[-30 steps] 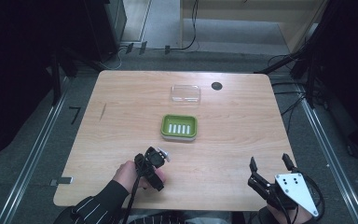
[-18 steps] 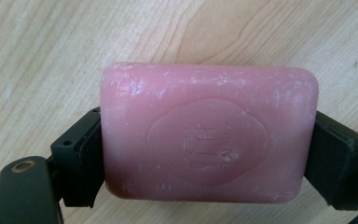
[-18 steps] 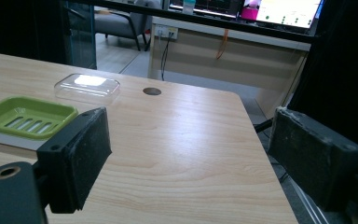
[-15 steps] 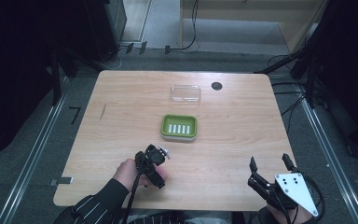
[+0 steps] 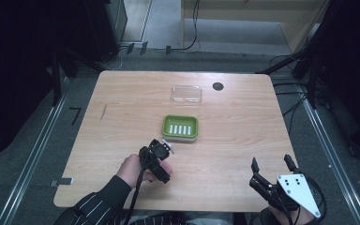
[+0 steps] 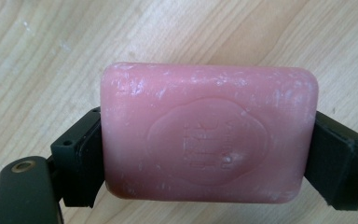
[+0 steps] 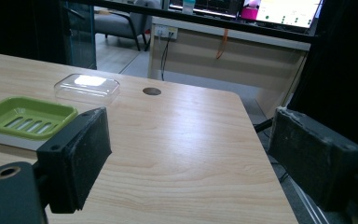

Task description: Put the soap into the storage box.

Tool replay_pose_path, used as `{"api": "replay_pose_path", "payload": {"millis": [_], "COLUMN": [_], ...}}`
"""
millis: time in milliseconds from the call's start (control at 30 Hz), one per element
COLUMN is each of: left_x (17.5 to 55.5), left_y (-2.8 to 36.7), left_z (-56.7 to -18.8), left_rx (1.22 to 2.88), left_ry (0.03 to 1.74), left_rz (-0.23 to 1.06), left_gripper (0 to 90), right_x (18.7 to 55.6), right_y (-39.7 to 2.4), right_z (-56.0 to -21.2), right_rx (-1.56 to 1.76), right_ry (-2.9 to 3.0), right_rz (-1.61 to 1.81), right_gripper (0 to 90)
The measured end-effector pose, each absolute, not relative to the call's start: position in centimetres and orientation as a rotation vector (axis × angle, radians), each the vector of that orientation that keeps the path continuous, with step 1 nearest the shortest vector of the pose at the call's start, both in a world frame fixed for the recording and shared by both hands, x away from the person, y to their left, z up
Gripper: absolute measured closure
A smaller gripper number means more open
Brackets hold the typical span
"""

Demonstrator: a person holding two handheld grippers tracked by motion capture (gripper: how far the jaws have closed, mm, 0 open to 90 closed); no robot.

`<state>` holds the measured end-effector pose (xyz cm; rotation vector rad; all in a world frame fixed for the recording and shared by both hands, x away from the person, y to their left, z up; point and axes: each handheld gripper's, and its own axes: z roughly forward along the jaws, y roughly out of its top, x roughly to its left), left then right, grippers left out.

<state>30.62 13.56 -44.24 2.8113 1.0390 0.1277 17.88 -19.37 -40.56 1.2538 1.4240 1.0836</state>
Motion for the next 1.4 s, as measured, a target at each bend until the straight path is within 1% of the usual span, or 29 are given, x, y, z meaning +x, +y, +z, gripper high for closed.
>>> {"api": "replay_pose_path", "payload": {"millis": [233,633,1400], "left_x": [31.1,32.3,34.0], "left_y": [13.4,12.0,11.2], "left_z": [-43.9,-43.5,-42.4], "left_rx": [2.793,2.772,2.726], "left_ry": [1.045,1.05,1.05], "left_rz": [0.138,0.167,0.209], "left_gripper": [13.4,13.4,13.5], "right_x": [17.9,17.9,17.9], "right_y": [-19.3,-19.3,-19.4], "right_z": [-40.6,-40.6,-40.6], "right_rx": [1.252,1.253,1.255], "right_ry": [1.426,1.427,1.425], "right_rz": [1.083,1.086,1.084], "right_gripper": [12.7,12.7,12.7]}}
